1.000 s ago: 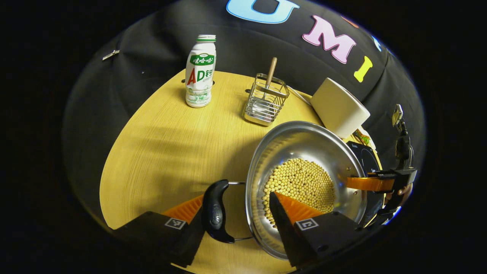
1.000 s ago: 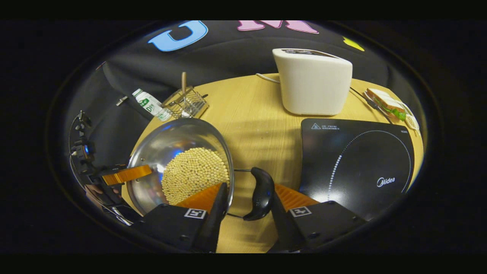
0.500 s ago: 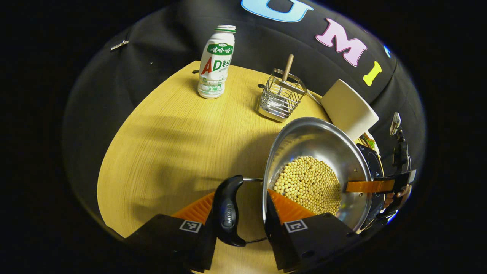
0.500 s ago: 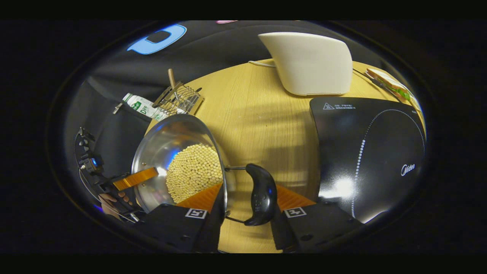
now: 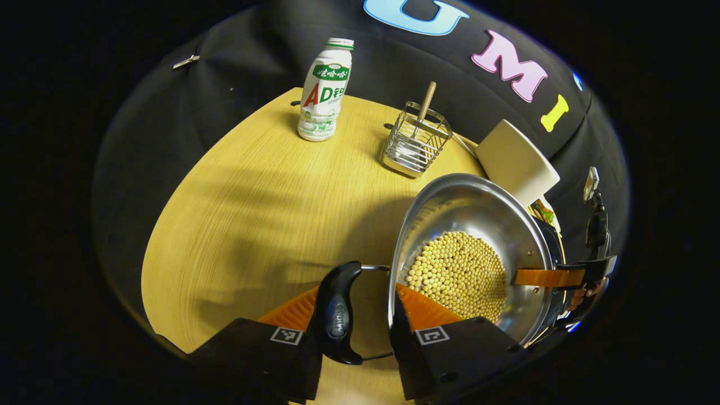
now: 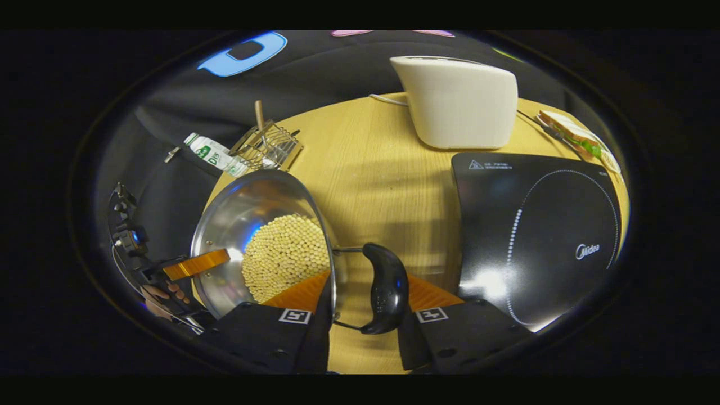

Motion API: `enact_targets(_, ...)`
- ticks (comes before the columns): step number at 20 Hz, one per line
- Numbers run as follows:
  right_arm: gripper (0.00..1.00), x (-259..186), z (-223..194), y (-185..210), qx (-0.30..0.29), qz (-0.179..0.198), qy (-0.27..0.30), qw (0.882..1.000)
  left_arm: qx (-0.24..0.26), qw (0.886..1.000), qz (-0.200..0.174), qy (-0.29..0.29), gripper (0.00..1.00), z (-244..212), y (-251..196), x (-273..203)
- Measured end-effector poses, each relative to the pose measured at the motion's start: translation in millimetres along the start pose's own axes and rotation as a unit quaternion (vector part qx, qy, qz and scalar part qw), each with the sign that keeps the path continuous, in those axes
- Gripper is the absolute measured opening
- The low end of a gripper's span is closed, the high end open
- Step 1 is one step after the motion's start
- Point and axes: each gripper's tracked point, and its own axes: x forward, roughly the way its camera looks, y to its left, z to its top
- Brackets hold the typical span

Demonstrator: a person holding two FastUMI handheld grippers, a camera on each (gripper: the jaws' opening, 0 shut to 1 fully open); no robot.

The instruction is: First push the handle of the pot to place it horizontally, then grasp the pot with both hands and set it on the induction cooktop.

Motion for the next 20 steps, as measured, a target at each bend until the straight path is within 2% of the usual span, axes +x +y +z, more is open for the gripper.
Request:
enact_targets(4,0.52,-24.6,4.9,-4.7,0.003,0.005,-0.012,1.0,0.015,1.0,0.0,-0.007,0.58,6.8,-18.7,-18.1)
enact_targets(8,0.52,-50.7,4.3,-25.3,0.021,0.003,-0.022,1.0,0.033,0.999,-0.004,-0.003,0.58,10.2,-48.9,-25.8)
enact_targets(20,0.52,-125.6,21.8,-145.4,0.071,-0.032,-0.074,0.994,0.074,0.996,-0.045,0.01,0.58,11.2,-189.8,-1.7)
